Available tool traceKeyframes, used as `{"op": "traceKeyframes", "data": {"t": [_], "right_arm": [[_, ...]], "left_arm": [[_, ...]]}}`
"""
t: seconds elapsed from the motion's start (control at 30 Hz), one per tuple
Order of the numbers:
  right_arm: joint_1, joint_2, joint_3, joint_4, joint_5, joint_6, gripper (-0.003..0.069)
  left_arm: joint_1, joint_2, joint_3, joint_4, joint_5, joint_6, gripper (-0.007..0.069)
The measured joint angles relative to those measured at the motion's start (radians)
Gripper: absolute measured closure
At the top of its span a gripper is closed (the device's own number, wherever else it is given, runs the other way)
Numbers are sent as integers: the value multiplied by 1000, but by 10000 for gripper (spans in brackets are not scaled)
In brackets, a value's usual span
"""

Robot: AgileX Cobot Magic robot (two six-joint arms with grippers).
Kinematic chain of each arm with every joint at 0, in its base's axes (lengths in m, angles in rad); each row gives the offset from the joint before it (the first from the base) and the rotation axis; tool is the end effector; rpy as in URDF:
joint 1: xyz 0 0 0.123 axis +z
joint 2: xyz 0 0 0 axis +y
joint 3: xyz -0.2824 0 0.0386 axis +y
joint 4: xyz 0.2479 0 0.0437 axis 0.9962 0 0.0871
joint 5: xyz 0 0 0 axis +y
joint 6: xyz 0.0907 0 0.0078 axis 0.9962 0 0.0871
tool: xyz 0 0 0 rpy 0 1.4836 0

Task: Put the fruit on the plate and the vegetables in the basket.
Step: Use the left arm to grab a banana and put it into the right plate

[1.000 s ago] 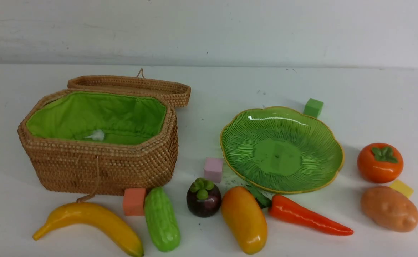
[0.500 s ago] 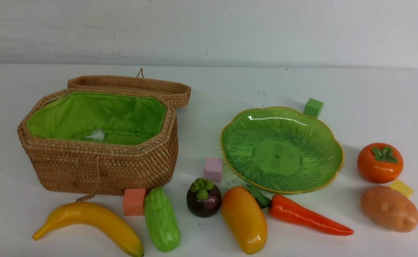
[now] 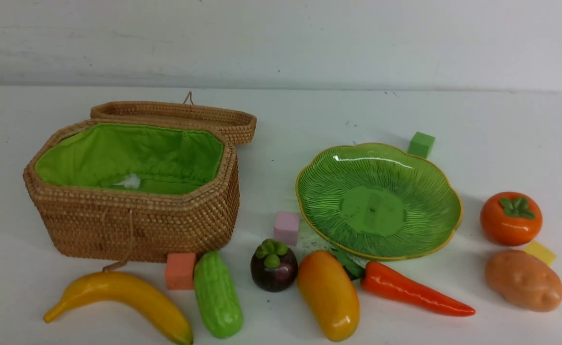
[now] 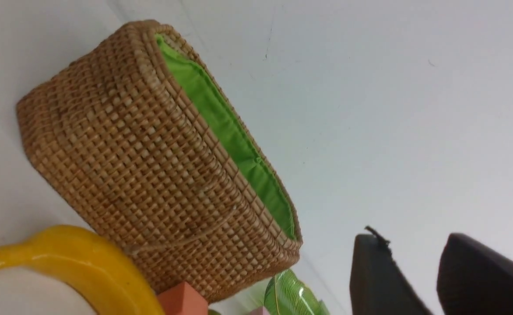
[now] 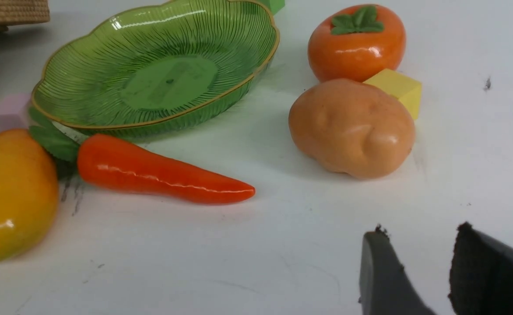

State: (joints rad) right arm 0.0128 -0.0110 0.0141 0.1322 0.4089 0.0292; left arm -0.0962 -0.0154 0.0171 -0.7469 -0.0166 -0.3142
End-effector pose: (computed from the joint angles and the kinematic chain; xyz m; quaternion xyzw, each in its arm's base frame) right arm 0.0514 0.0054 0.1726 0.0405 0.8101 0.0689 0.5809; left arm 0.0555 -0.0044 0.2093 -0.3153 0.5931 -0.4019 0.6223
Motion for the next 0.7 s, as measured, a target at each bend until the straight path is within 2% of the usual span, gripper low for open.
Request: {"op": "traceKeyframes", "data": {"t": [0.03,0.1,0.17,0.3,0.43,0.6,0.63,0.7], "right_arm": [[0,0,0,0,0,0,418],[0,0,0,-4,-5,0,418],[0,0,3,-16,-24,0,418],[0,0,13,59,-108,70,418],[0,0,13,256,-264,207,418],[1,0,11,377,-379,258,432],[1,0,10,381,-375,259,435],[14,0,-52,385,-257,253,470]], "left_arm": [[0,0,-16,2,17,11,459],[0,0,-88,24,129,65,575],[0,0,-156,47,209,122,636],[0,58,-332,76,447,266,638],[0,244,-479,90,774,426,638],[0,412,-519,90,864,520,638],[0,423,-519,89,864,526,638],[0,495,-536,91,883,567,638]]}}
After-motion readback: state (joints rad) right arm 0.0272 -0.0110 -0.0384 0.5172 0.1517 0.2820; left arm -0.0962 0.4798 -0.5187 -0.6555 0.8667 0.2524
